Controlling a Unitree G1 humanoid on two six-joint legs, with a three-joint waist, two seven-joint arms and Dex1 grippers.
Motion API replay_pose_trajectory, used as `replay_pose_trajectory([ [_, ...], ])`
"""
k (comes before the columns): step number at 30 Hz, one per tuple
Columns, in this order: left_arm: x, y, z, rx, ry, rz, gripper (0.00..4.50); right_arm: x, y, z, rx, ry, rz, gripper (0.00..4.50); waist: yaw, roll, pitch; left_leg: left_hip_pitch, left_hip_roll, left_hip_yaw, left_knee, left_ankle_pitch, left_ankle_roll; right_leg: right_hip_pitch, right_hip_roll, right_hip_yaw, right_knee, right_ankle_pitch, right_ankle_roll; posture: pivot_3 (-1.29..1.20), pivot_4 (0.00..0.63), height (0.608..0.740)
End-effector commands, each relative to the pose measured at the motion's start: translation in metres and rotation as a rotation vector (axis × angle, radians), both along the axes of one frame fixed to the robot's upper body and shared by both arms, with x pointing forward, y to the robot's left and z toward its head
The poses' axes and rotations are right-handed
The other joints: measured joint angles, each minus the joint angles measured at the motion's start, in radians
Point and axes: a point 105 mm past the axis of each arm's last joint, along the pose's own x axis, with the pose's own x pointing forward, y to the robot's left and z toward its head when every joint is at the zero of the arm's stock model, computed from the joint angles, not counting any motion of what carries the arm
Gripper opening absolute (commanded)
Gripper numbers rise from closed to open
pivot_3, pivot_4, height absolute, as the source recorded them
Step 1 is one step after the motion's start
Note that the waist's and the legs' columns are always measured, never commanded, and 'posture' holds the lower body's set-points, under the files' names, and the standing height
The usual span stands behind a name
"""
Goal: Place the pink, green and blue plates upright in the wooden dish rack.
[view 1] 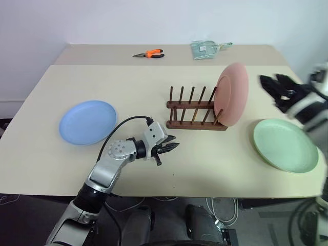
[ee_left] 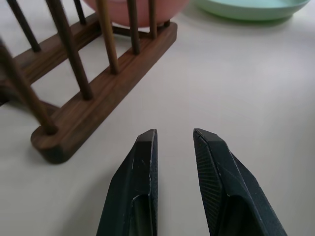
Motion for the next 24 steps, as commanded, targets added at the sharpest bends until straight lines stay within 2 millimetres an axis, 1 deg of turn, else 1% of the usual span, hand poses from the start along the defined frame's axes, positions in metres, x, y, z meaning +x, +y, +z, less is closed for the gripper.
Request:
replay_pose_trajectory([
  [1, -0.005, -0.009, 0.009, -0.018, -0.029, -0.050, 1.14, -0.031, 0.013, -0.025, -0.193, 0.113, 0.117, 3.74, 0.000, 0.000, 0.000, 0.000, 0.000, 0.000, 0.000, 0.000, 0.000, 0.000, 0.000, 0.000, 0.000, 0.000, 0.000, 0.00, 0.150, 0.740],
  [2, -0.005, -0.010, 0.008, -0.015, -0.028, -0.061, 1.14, -0.041, 0.024, -0.044, -0.259, 0.191, 0.178, 4.07, 0.001, 0.000, 0.000, 0.001, 0.001, 0.000, -0.001, 0.000, 0.000, 0.000, 0.000, 0.000, 0.001, -0.001, -0.002, 0.00, 0.150, 0.740],
  [3, -0.004, -0.011, 0.007, -0.012, -0.028, -0.068, 1.14, -0.048, 0.031, -0.056, -0.297, 0.236, 0.218, 4.47, 0.002, 0.001, 0.000, 0.001, 0.001, 0.000, -0.001, 0.000, 0.001, 0.000, 0.001, -0.001, 0.001, -0.002, -0.002, 0.00, 0.150, 0.740],
  [4, -0.005, -0.013, 0.007, -0.008, -0.029, -0.081, 1.14, -0.052, 0.037, -0.070, -0.355, 0.282, 0.233, 4.47, -0.003, 0.001, 0.000, 0.001, 0.001, 0.000, -0.001, 0.000, 0.001, 0.000, 0.001, -0.001, 0.001, -0.004, 0.002, 0.00, 0.150, 0.740],
  [6, -0.004, -0.016, 0.007, -0.005, -0.032, -0.094, 1.14, -0.057, 0.044, -0.095, -0.452, 0.362, 0.244, 4.47, -0.019, 0.001, 0.000, 0.001, 0.002, 0.002, 0.001, 0.000, 0.000, 0.000, 0.000, 0.000, 0.002, -0.004, 0.001, 0.00, 0.150, 0.740],
  [7, -0.004, -0.017, 0.007, -0.004, -0.033, -0.096, 1.14, -0.059, 0.046, -0.104, -0.481, 0.384, 0.250, 4.47, -0.023, 0.001, 0.000, 0.001, 0.001, 0.003, 0.001, 0.000, 0.000, 0.000, 0.000, 0.001, 0.002, -0.004, 0.001, 0.00, 0.150, 0.740],
  [9, -0.004, -0.018, 0.008, -0.004, -0.034, -0.101, 1.14, -0.060, 0.046, -0.117, -0.520, 0.425, 0.243, 4.47, -0.023, 0.001, 0.000, 0.002, 0.002, 0.004, 0.002, 0.000, 0.000, 0.001, 0.000, 0.001, 0.001, -0.004, 0.001, 0.00, 0.150, 0.740],
  [10, -0.004, -0.019, 0.008, -0.006, -0.035, -0.104, 1.14, -0.056, 0.040, -0.125, -0.555, 0.453, 0.199, 4.47, -0.023, 0.001, 0.000, 0.002, 0.002, 0.004, 0.002, 0.000, 0.000, 0.001, 0.000, 0.001, 0.001, -0.004, 0.001, 0.00, 0.150, 0.740],
  [12, -0.005, -0.018, 0.009, -0.008, -0.034, -0.106, 1.14, -0.049, 0.022, -0.138, -0.647, 0.496, 0.103, 3.95, -0.018, 0.000, 0.000, 0.001, 0.002, 0.003, 0.002, 0.000, 0.000, 0.000, 0.000, 0.001, 0.001, -0.004, 0.001, 0.00, 0.150, 0.740],
  [14, -0.006, -0.017, 0.008, -0.006, -0.033, -0.106, 1.14, -0.046, 0.012, -0.144, -0.727, 0.508, 0.063, 3.23, -0.014, 0.000, 0.000, 0.001, 0.001, 0.003, 0.002, 0.000, 0.000, 0.000, 0.000, 0.001, 0.001, -0.004, 0.001, 0.00, 0.150, 0.740],
  [15, -0.006, -0.016, 0.007, -0.004, -0.032, -0.105, 1.14, -0.045, 0.008, -0.144, -0.752, 0.507, 0.046, 2.62, -0.013, 0.000, 0.000, 0.000, 0.001, 0.003, 0.002, 0.000, 0.000, -0.001, 0.000, 0.001, 0.001, -0.004, 0.001, 0.00, 0.150, 0.740],
  [18, -0.007, -0.015, 0.006, 0.000, -0.031, -0.101, 1.14, -0.042, 0.002, -0.142, -0.792, 0.489, 0.017, 1.13, -0.012, 0.000, 0.000, 0.000, 0.001, 0.002, 0.002, 0.000, 0.000, 0.000, 0.000, 0.001, 0.001, -0.004, 0.001, 0.00, 0.150, 0.740],
  [20, -0.007, -0.015, 0.005, 0.003, -0.032, -0.098, 1.14, -0.036, 0.002, -0.132, -0.800, 0.445, 0.002, 0.05, -0.014, 0.000, 0.000, 0.000, 0.001, 0.002, 0.002, 0.000, 0.000, 0.000, 0.000, 0.001, 0.001, -0.004, 0.001, 0.00, 0.150, 0.740],
  [21, -0.007, -0.015, 0.005, 0.003, -0.032, -0.097, 1.14, -0.030, 0.003, -0.120, -0.807, 0.392, -0.017, 0.02, -0.017, 0.000, 0.000, 0.000, 0.001, 0.002, 0.002, 0.000, 0.000, 0.000, 0.000, 0.001, 0.001, -0.004, 0.001, 0.00, 0.150, 0.740],
  [22, -0.007, -0.015, 0.005, 0.002, -0.033, -0.096, 1.14, -0.023, 0.007, -0.102, -0.775, 0.316, -0.041, 0.02, -0.019, 0.000, 0.000, 0.001, 0.001, 0.003, 0.002, 0.000, 0.000, 0.000, 0.000, 0.001, 0.001, -0.004, 0.001, 0.00, 0.150, 0.740],
  [24, -0.007, -0.015, 0.005, 0.000, -0.034, -0.095, 1.14, -0.013, 0.010, -0.067, -0.669, 0.177, -0.093, 0.02, -0.023, 0.000, 0.001, 0.001, 0.002, 0.003, 0.001, 0.000, 0.000, 0.000, 0.000, 0.001, 0.001, -0.004, 0.001, 0.00, 0.150, 0.740],
])
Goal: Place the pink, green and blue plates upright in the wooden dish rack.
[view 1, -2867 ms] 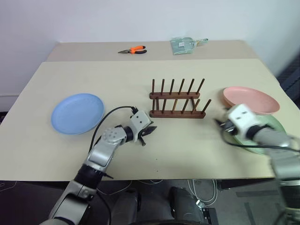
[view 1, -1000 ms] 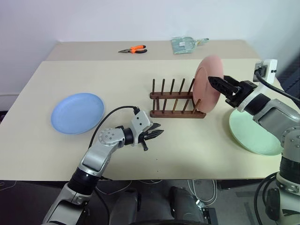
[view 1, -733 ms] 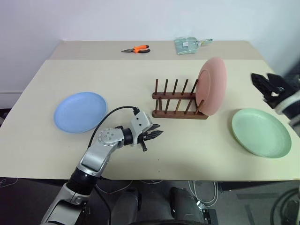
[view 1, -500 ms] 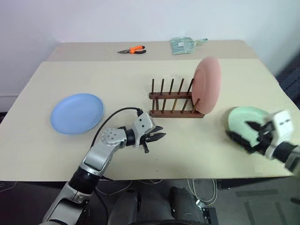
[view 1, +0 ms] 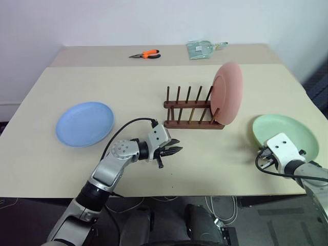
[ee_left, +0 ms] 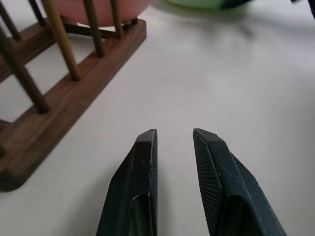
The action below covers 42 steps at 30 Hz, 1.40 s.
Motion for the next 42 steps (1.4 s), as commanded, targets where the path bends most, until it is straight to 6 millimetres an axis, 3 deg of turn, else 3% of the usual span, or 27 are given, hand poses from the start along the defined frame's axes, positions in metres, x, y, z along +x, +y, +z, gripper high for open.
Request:
replay_pose_trajectory([
  [1, -0.002, -0.004, 0.011, -0.017, -0.053, -0.017, 1.14, 0.017, 0.004, 0.076, 0.138, -0.316, -0.016, 0.02, -0.002, 0.002, 0.000, 0.000, 0.000, 0.000, 0.000, 0.000, 0.000, 0.000, 0.000, 0.000, 0.000, 0.000, 0.000, 0.00, 0.150, 0.740],
  [4, -0.001, -0.004, 0.012, -0.024, -0.053, -0.013, 1.14, 0.018, 0.016, 0.145, 0.563, -0.551, 0.060, 0.02, 0.003, 0.002, 0.001, -0.001, 0.000, -0.001, 0.000, 0.000, 0.000, 0.000, 0.000, 0.000, 0.000, 0.000, 0.000, 0.00, 0.150, 0.740],
  [8, 0.000, -0.002, 0.012, -0.032, -0.049, -0.002, 1.14, -0.004, 0.054, 0.223, 0.937, -0.693, 0.389, 0.02, 0.009, 0.002, 0.001, -0.001, 0.000, -0.004, -0.001, 0.000, 0.000, 0.000, 0.000, -0.002, -0.001, 0.003, -0.002, 0.00, 0.150, 0.740],
  [11, 0.000, 0.000, 0.011, -0.040, -0.042, 0.009, 1.14, -0.021, 0.089, 0.252, 1.090, -0.669, 0.625, 0.02, 0.006, 0.002, 0.001, -0.002, 0.000, -0.005, -0.002, 0.000, 0.000, 0.000, 0.000, -0.002, -0.001, 0.002, -0.003, 0.00, 0.150, 0.740],
  [14, 0.003, 0.012, 0.008, -0.048, -0.018, 0.053, 1.14, -0.027, 0.125, 0.266, 1.258, -0.589, 0.787, 0.02, 0.000, 0.002, 0.001, -0.001, 0.000, -0.005, -0.002, 0.000, 0.000, 0.000, 0.000, -0.002, -0.001, 0.002, -0.004, 0.00, 0.150, 0.740],
  [17, 0.003, 0.029, 0.003, -0.036, 0.005, 0.090, 1.14, -0.023, 0.157, 0.262, 1.345, -0.473, 0.836, 0.02, -0.007, 0.003, 0.001, 0.000, 0.001, -0.004, -0.003, 0.000, 0.000, -0.001, 0.000, -0.002, 0.000, 0.002, -0.004, 0.00, 0.150, 0.740],
  [20, 0.003, 0.046, 0.005, -0.048, 0.017, 0.134, 1.14, 0.003, 0.179, 0.236, 1.385, -0.331, 0.722, 0.02, -0.016, 0.003, 0.001, -0.001, 0.001, -0.005, -0.003, 0.000, 0.000, -0.002, 0.000, -0.002, 0.001, 0.002, -0.004, 0.00, 0.150, 0.740],
  [26, 0.001, 0.059, 0.010, -0.054, 0.017, 0.172, 1.14, 0.026, 0.179, 0.204, 1.392, -0.241, 0.602, 0.02, -0.003, 0.003, 0.001, -0.002, -0.001, -0.004, -0.002, 0.000, 0.000, -0.002, 0.000, -0.001, 0.000, 0.002, -0.004, 0.00, 0.150, 0.740],
  [34, -0.001, 0.054, 0.013, -0.061, 0.012, 0.180, 1.14, 0.051, 0.175, 0.180, 1.410, -0.160, 0.483, 0.02, -0.004, 0.003, 0.001, -0.001, 0.000, -0.004, -0.003, 0.000, 0.000, -0.002, 0.001, -0.001, 0.001, 0.002, -0.004, 0.00, 0.150, 0.740],
  [37, -0.001, 0.054, 0.014, -0.059, 0.009, 0.182, 1.14, 0.058, 0.174, 0.172, 1.366, -0.167, 0.444, 0.96, -0.005, 0.003, 0.001, -0.001, 0.000, -0.004, -0.003, 0.000, 0.000, -0.003, 0.001, -0.001, 0.001, 0.002, -0.004, 0.00, 0.150, 0.740],
  [39, -0.002, 0.055, 0.014, -0.053, 0.006, 0.182, 1.14, 0.063, 0.170, 0.172, 1.299, -0.210, 0.418, 1.90, -0.005, 0.003, 0.001, -0.001, 0.000, -0.003, -0.003, 0.000, 0.000, -0.003, 0.001, -0.001, 0.001, 0.003, -0.004, 0.00, 0.150, 0.740],
  [41, -0.001, 0.057, 0.015, -0.062, 0.015, 0.192, 1.14, 0.063, 0.166, 0.182, 1.199, -0.309, 0.428, 2.96, -0.005, 0.003, 0.001, -0.001, 0.000, -0.003, -0.003, 0.000, 0.000, -0.003, 0.001, -0.001, 0.001, 0.003, -0.004, 0.00, 0.150, 0.740],
  [42, 0.002, 0.060, 0.018, -0.080, 0.016, 0.211, 1.39, 0.060, 0.164, 0.193, 1.134, -0.376, 0.452, 3.41, -0.005, 0.003, 0.001, -0.001, 0.000, -0.003, -0.003, 0.000, 0.000, -0.003, 0.001, -0.001, 0.001, 0.002, -0.004, 0.00, 0.150, 0.740],
])
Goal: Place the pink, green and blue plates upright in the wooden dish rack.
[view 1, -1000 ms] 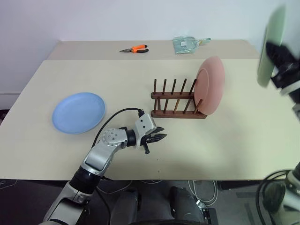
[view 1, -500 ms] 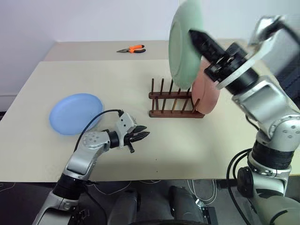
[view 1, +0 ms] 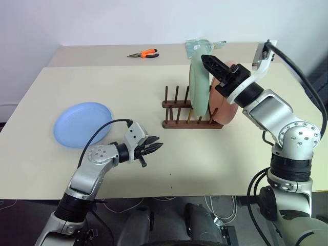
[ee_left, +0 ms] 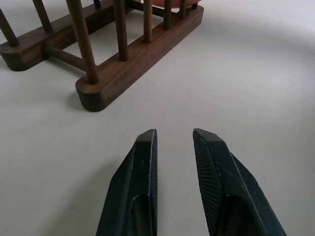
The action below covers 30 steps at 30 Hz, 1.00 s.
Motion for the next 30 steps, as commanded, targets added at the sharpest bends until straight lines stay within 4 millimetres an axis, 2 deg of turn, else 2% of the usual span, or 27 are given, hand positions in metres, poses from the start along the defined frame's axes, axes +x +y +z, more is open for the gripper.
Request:
replay_pose_trajectory([
  [1, 0.005, 0.007, 0.017, -0.056, -0.033, 0.041, 1.66, -0.011, -0.008, 0.043, -0.126, -0.263, -0.090, 3.44, 0.001, 0.001, 0.001, 0.000, 0.000, 0.000, 0.000, 0.000, 0.000, 0.000, 0.000, 0.000, 0.000, 0.000, 0.000, 0.00, 0.150, 0.740],
  [3, 0.016, 0.019, 0.027, -0.098, -0.058, 0.121, 2.40, -0.014, -0.014, 0.059, -0.206, -0.371, -0.147, 3.44, 0.002, 0.001, 0.001, -0.001, 0.000, 0.000, 0.000, 0.000, 0.000, -0.001, 0.000, 0.000, 0.000, 0.000, 0.000, 0.00, 0.150, 0.740],
  [5, 0.036, 0.044, 0.039, -0.115, -0.121, 0.288, 3.46, -0.018, -0.019, 0.071, -0.273, -0.459, -0.176, 3.44, 0.002, 0.000, 0.000, 0.000, 0.000, 0.000, 0.000, 0.000, 0.000, 0.000, 0.000, 0.000, 0.000, 0.000, 0.001, 0.00, 0.150, 0.740],
  [7, 0.055, 0.077, 0.055, -0.154, -0.185, 0.483, 4.43, -0.027, -0.019, 0.082, -0.367, -0.554, -0.170, 3.97, 0.002, 0.000, 0.000, 0.000, 0.000, -0.001, 0.000, 0.000, 0.000, 0.000, 0.000, -0.001, 0.000, 0.000, 0.003, 0.00, 0.150, 0.740],
  [8, 0.064, 0.098, 0.063, -0.160, -0.222, 0.604, 4.50, -0.031, -0.017, 0.086, -0.409, -0.594, -0.160, 4.27, 0.002, 0.000, 0.000, 0.000, 0.000, -0.001, 0.000, 0.000, 0.000, 0.000, 0.000, -0.001, 0.000, -0.001, 0.006, 0.00, 0.150, 0.740],
  [10, 0.077, 0.152, 0.074, -0.131, -0.274, 0.912, 4.50, -0.044, -0.003, 0.085, -0.516, -0.673, -0.071, 4.41, 0.000, -0.001, 0.000, 0.000, 0.000, 0.000, 0.000, 0.000, 0.000, 0.000, 0.000, -0.001, 0.000, 0.000, 0.007, 0.00, 0.150, 0.740],
  [12, 0.075, 0.204, 0.076, -0.085, -0.278, 1.190, 4.50, -0.059, 0.021, 0.064, -0.648, -0.707, 0.083, 4.41, -0.009, -0.001, 0.000, 0.000, 0.000, -0.001, 0.000, 0.000, 0.000, -0.001, 0.000, -0.001, 0.000, 0.000, 0.008, 0.00, 0.150, 0.740],
  [14, 0.066, 0.235, 0.075, -0.061, -0.250, 1.349, 4.50, -0.065, 0.037, 0.041, -0.717, -0.700, 0.187, 4.41, -0.019, -0.003, -0.001, 0.001, 0.000, -0.001, -0.002, 0.000, 0.000, -0.001, 0.000, -0.001, 0.000, 0.000, 0.008, 0.00, 0.150, 0.740],
  [16, 0.057, 0.254, 0.071, -0.055, -0.202, 1.459, 4.50, -0.067, 0.047, 0.022, -0.737, -0.679, 0.250, 4.41, -0.017, -0.005, -0.001, 0.001, 0.001, -0.001, -0.002, 0.000, 0.000, -0.001, 0.000, -0.001, 0.000, -0.001, 0.009, 0.00, 0.150, 0.740],
  [18, 0.048, 0.264, 0.063, -0.095, -0.121, 1.520, 4.50, -0.069, 0.056, 0.007, -0.750, -0.668, 0.297, 4.41, -0.012, -0.007, 0.000, 0.000, 0.000, -0.001, 0.000, 0.000, 0.000, 0.000, 0.000, -0.001, 0.000, 0.000, 0.008, 0.00, 0.150, 0.740],
  [21, 0.040, 0.268, 0.045, -0.132, 0.022, 1.538, 4.50, -0.071, 0.065, -0.004, -0.752, -0.661, 0.334, 4.41, -0.009, -0.008, 0.000, 0.000, -0.001, -0.002, 0.000, 0.000, -0.001, 0.000, -0.001, -0.001, 0.000, 0.000, 0.007, 0.00, 0.150, 0.740],
  [22, 0.037, 0.267, 0.040, -0.185, 0.068, 1.536, 4.50, -0.072, 0.067, -0.007, -0.742, -0.655, 0.347, 4.41, -0.008, -0.009, 0.000, 0.000, -0.001, -0.002, 0.000, 0.000, -0.001, 0.000, -0.001, -0.001, 0.001, 0.000, 0.007, 0.00, 0.150, 0.740],
  [24, 0.033, 0.252, 0.023, -0.337, 0.221, 1.467, 4.50, -0.073, 0.071, -0.012, -0.735, -0.651, 0.362, 4.41, -0.008, -0.010, -0.001, 0.000, -0.001, -0.003, 0.000, 0.000, -0.001, 0.000, -0.001, -0.002, 0.001, 0.001, 0.005, 0.00, 0.150, 0.740],
  [27, 0.023, 0.248, 0.003, -0.428, 0.334, 1.492, 3.70, -0.070, 0.071, -0.019, -0.748, -0.647, 0.354, 4.50, -0.011, -0.010, -0.001, 0.000, -0.001, -0.003, 0.000, 0.000, -0.002, 0.000, -0.001, -0.002, 0.001, 0.001, 0.005, 0.00, 0.150, 0.740],
  [30, 0.023, 0.248, 0.001, -0.479, 0.352, 1.511, 2.25, -0.067, 0.071, -0.019, -0.754, -0.654, 0.332, 4.50, -0.012, -0.010, -0.001, 0.001, -0.001, -0.003, 0.000, 0.000, -0.002, 0.000, -0.001, -0.002, 0.002, 0.001, 0.005, 0.00, 0.150, 0.740],
])
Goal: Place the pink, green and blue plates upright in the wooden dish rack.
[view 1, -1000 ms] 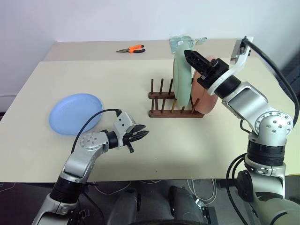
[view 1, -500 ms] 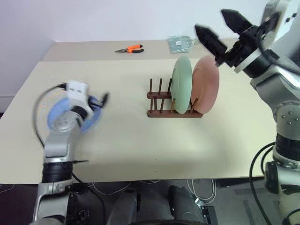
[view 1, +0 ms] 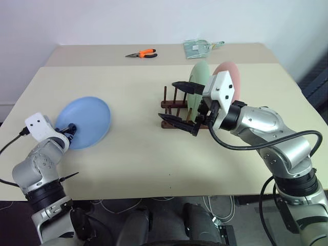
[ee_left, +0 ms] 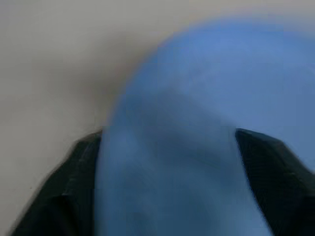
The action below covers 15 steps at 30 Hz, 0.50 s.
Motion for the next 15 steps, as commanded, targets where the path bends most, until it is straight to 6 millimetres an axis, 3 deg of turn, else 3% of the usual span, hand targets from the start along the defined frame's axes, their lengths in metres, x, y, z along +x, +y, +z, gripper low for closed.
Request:
replay_pose_trajectory([
  [1, 0.001, -0.002, 0.003, -0.051, -0.031, 0.007, 1.73, -0.002, 0.000, 0.011, 0.021, -0.076, -0.010, 4.50, 0.000, 0.000, 0.000, 0.000, 0.000, 0.000, 0.000, 0.000, 0.000, 0.000, 0.000, 0.000, 0.000, 0.000, 0.000, 0.00, 0.150, 0.740],
  [4, 0.014, -0.019, 0.023, -0.033, -0.142, -0.082, 0.20, 0.001, -0.001, 0.008, -0.001, -0.086, -0.023, 4.50, 0.003, -0.001, 0.000, 0.000, 0.000, 0.000, 0.000, 0.001, -0.001, 0.000, 0.000, 0.000, 0.000, 0.000, 0.000, 0.00, 0.150, 0.740],
  [5, 0.020, -0.030, 0.038, -0.023, -0.221, -0.136, 0.04, 0.001, -0.001, 0.006, -0.015, -0.083, -0.022, 4.50, 0.006, -0.001, 0.000, 0.000, 0.000, 0.000, 0.000, 0.001, -0.001, 0.001, 0.000, 0.000, 0.000, 0.000, 0.000, 0.00, 0.150, 0.740],
  [8, 0.028, -0.051, 0.064, -0.002, -0.356, -0.226, 0.04, 0.000, 0.002, 0.004, -0.029, -0.094, -0.015, 4.50, 0.011, -0.002, 0.000, -0.001, 0.000, 0.000, 0.000, 0.001, -0.002, 0.001, 0.000, 0.000, -0.001, 0.000, 0.000, 0.00, 0.150, 0.740],
  [13, 0.032, -0.062, 0.085, 0.042, -0.450, -0.273, 0.04, 0.000, 0.005, 0.004, -0.041, -0.138, -0.029, 4.50, 0.004, -0.003, 0.001, -0.001, 0.000, 0.001, -0.001, 0.001, -0.002, 0.000, 0.000, 0.000, -0.001, 0.000, -0.001, 0.00, 0.150, 0.740],
  [15, 0.030, -0.078, 0.111, 0.062, -0.567, -0.348, 0.04, 0.001, 0.007, 0.001, -0.101, -0.193, -0.032, 4.50, 0.000, -0.003, 0.001, -0.001, 0.000, 0.001, -0.001, 0.001, -0.002, 0.000, 0.000, 0.000, -0.001, 0.000, -0.001, 0.00, 0.150, 0.740],
])
